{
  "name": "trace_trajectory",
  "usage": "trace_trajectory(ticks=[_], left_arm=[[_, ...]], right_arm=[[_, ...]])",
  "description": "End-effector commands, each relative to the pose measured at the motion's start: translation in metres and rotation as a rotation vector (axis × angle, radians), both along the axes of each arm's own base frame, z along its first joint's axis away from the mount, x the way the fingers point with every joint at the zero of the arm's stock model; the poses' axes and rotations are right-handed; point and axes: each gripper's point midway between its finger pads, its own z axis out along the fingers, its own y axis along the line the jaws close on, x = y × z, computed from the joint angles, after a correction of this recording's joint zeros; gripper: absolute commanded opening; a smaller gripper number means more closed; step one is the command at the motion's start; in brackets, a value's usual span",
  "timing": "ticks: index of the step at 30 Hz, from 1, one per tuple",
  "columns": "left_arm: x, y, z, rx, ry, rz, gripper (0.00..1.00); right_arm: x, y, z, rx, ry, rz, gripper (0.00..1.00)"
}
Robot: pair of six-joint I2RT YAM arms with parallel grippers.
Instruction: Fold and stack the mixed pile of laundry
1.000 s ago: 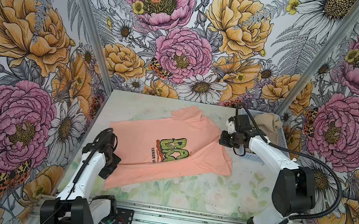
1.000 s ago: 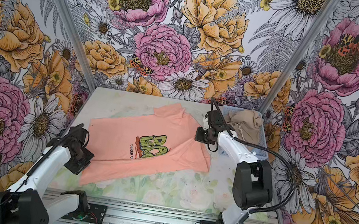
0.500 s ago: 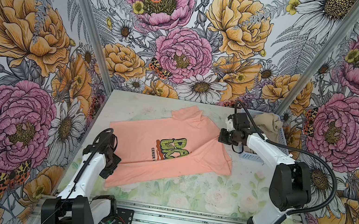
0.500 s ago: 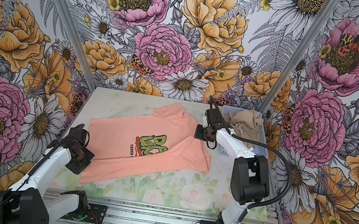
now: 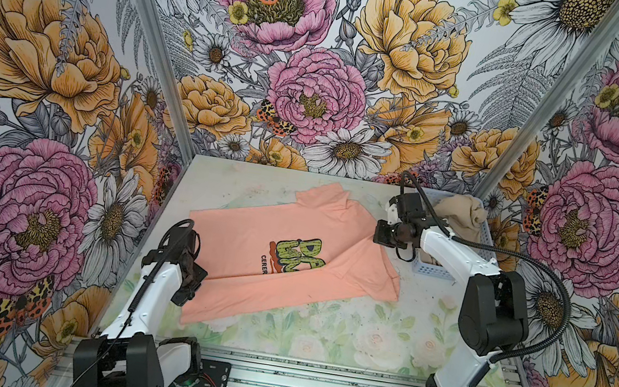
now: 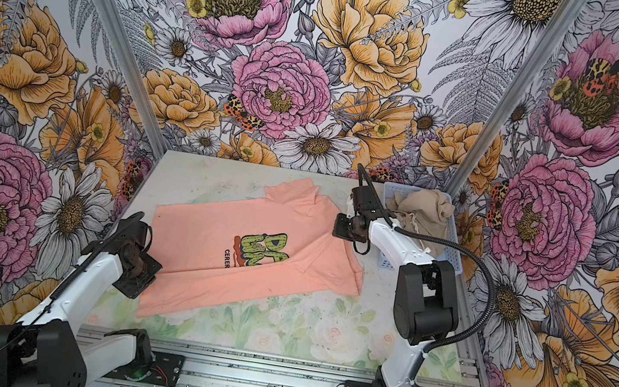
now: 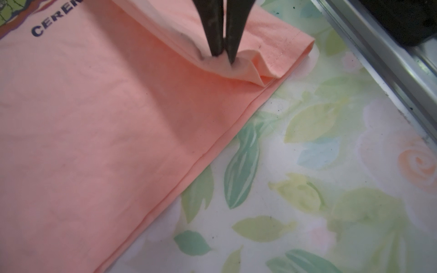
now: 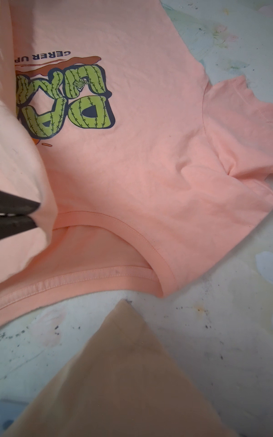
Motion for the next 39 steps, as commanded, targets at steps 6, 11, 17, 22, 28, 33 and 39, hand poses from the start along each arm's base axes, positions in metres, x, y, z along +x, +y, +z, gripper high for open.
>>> trace_trajectory(ticks=[6,11,17,22,28,33,39], left_arm=[[0.009,0.009,-0.006,0.034,-0.011,-0.021,0.02],[0.009,0.016,0.007,0.079,-0.041,-0.006,0.51],[0.011,0.0,0.028,0.084,-0.086,-0.054,0.68],[0.008,-0.041,0.028,0.021,-0.094,-0.144,0.69],[-0.005,-0.087,0.013,-0.055,-0.058,-0.242,0.68],[-0.024,-0.101,-0.008,-0.081,0.01,-0.263,0.67],[-0.031,-0.1,-0.019,-0.089,0.01,-0.256,0.63]], right_arm=[[0.015,0.003,-0.009,-0.02,-0.009,-0.009,0.0],[0.018,0.004,0.006,-0.019,-0.044,-0.007,0.44],[-0.023,-0.007,0.015,-0.023,-0.001,-0.012,0.57],[-0.081,-0.025,-0.017,-0.057,0.114,-0.025,0.54],[-0.129,-0.055,-0.048,-0.127,0.18,-0.07,0.48],[-0.137,-0.066,-0.059,-0.164,0.186,-0.079,0.44],[-0.137,-0.069,-0.07,-0.171,0.197,-0.085,0.34]])
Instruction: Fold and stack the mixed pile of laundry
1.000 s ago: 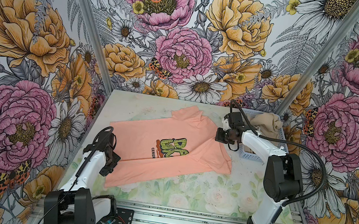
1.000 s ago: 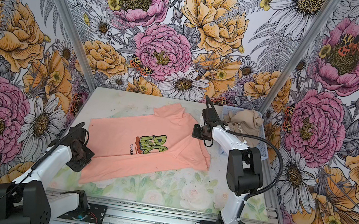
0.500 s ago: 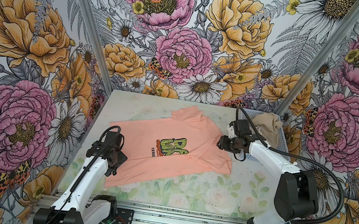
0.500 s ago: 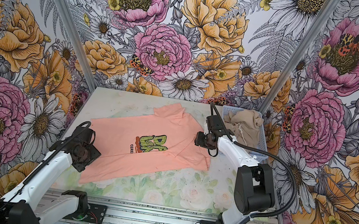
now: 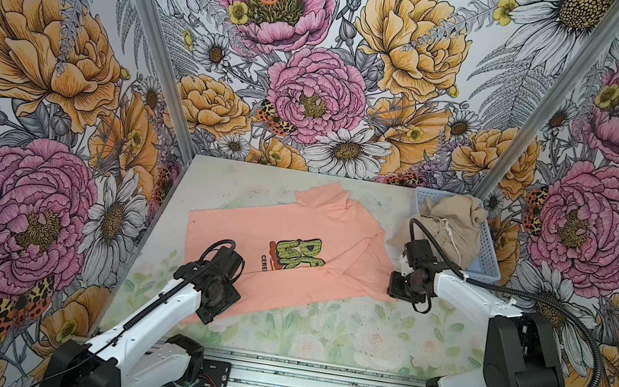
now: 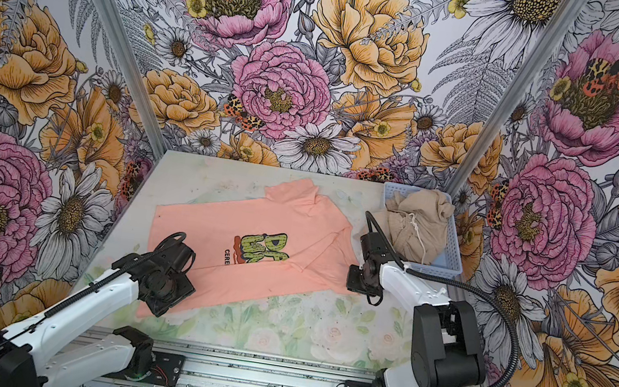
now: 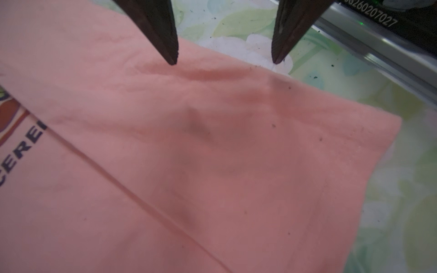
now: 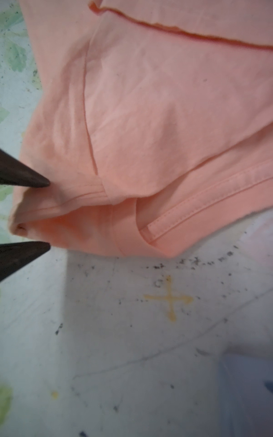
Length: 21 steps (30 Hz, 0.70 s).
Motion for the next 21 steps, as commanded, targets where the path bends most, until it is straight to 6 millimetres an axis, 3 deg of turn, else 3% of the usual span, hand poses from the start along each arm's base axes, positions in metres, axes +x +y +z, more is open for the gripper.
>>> trace_trajectory(ticks=[1,3,6,15,18,21], left_arm=[[-0.004,-0.002,-0.006,-0.032,0.001,0.032,0.62],[-0.006,-0.002,-0.012,-0.033,0.018,0.037,0.58],[-0.01,0.002,-0.019,-0.03,0.038,0.051,0.53],[-0.008,0.004,-0.028,-0.06,0.071,0.067,0.48],[-0.007,0.005,-0.027,-0.059,0.075,0.063,0.48],[-0.007,0.006,-0.027,-0.059,0.07,0.076,0.45]], right_arm=[[0.009,-0.005,0.001,-0.02,-0.043,-0.007,0.3],[0.01,-0.009,0.0,-0.031,-0.045,-0.012,0.12],[0.014,-0.016,0.003,-0.039,-0.055,-0.023,0.0],[0.031,-0.036,0.013,-0.092,-0.087,-0.03,0.0],[0.028,-0.024,0.015,-0.019,-0.07,0.0,0.0],[0.02,-0.013,0.018,0.051,-0.066,0.003,0.18]])
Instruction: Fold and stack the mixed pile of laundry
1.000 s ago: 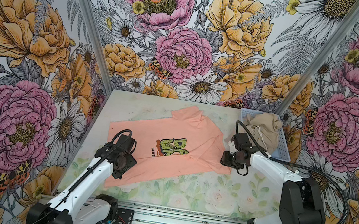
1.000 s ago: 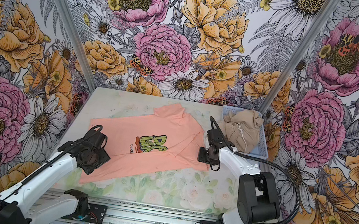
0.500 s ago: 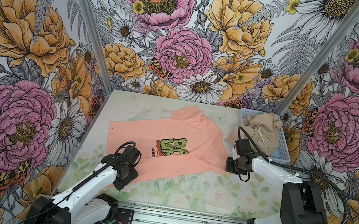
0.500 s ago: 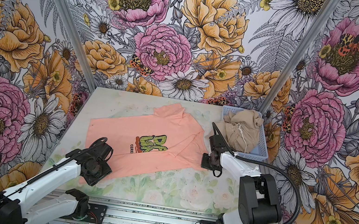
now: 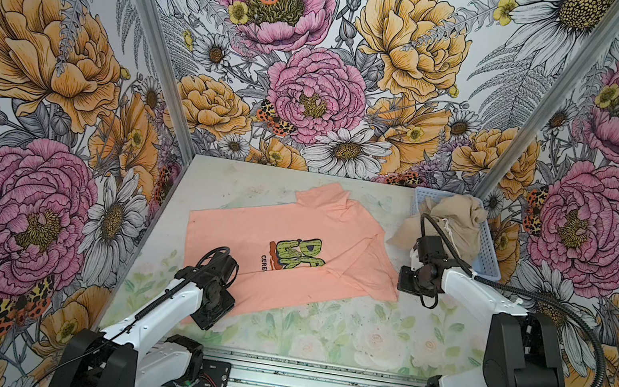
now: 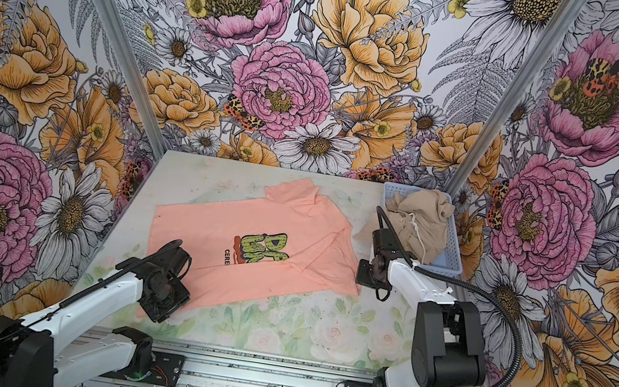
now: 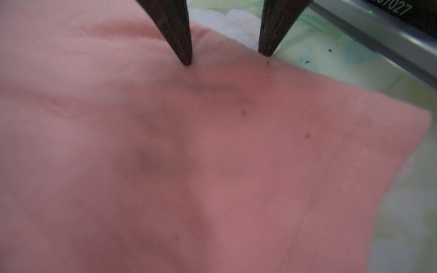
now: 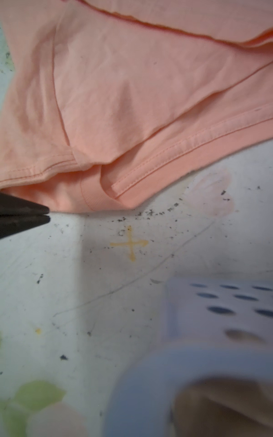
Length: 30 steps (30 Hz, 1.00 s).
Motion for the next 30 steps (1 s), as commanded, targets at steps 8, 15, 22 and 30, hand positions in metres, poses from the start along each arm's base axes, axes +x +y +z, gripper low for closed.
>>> trace_trajectory(ticks=[8,15,22,30], left_arm=[[0.007,0.0,-0.002,-0.033,-0.023,0.019,0.44],[0.007,0.004,-0.003,-0.03,-0.021,0.045,0.41],[0.007,0.015,-0.004,-0.013,-0.01,0.076,0.4],[0.007,0.02,-0.005,0.004,0.002,0.087,0.37]], right_arm=[[-0.016,0.031,0.011,0.198,-0.012,0.035,0.42],[-0.026,0.034,0.002,0.213,0.013,0.048,0.44],[-0.024,0.039,0.0,0.226,0.012,0.063,0.47],[-0.024,0.027,-0.004,0.163,0.006,0.043,0.0]])
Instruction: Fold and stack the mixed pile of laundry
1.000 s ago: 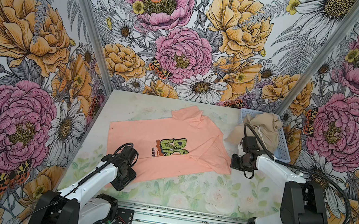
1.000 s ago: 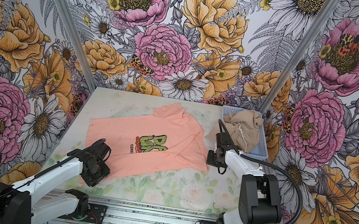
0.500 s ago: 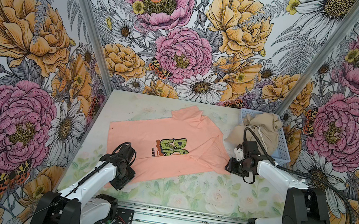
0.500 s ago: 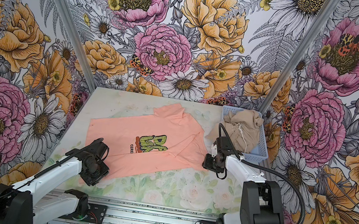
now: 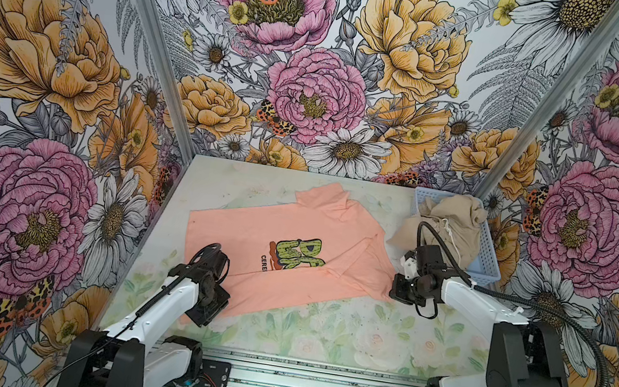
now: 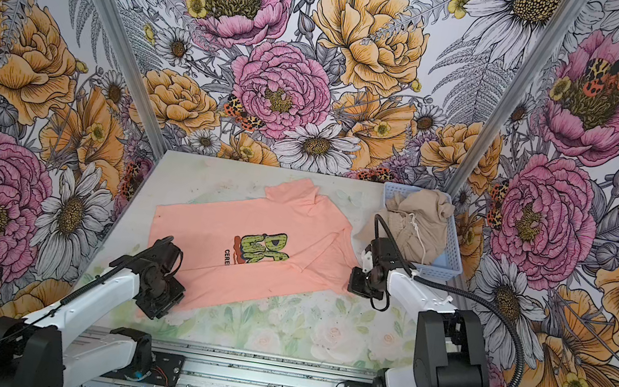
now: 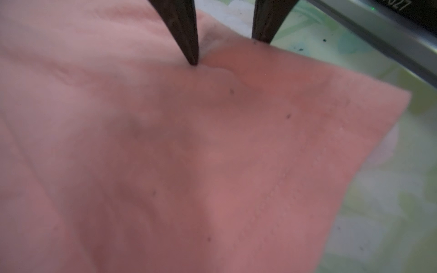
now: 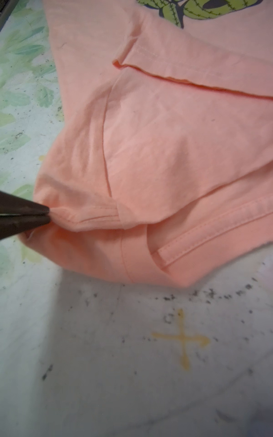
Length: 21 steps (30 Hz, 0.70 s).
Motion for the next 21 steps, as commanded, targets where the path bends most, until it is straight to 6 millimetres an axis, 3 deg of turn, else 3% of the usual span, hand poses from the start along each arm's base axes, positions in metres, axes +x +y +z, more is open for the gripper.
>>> trace_trajectory(ticks=[1,15,21], left_arm=[[0.001,0.007,-0.005,0.026,0.0,-0.001,0.36],[0.001,0.011,-0.01,0.037,0.028,-0.006,0.32],[0.001,0.012,-0.012,0.044,0.039,-0.012,0.32]], right_arm=[[0.005,-0.01,0.005,-0.052,-0.039,-0.016,0.0],[0.032,-0.048,0.031,-0.245,-0.131,-0.071,0.0],[0.042,-0.054,0.035,-0.28,-0.147,-0.078,0.0]])
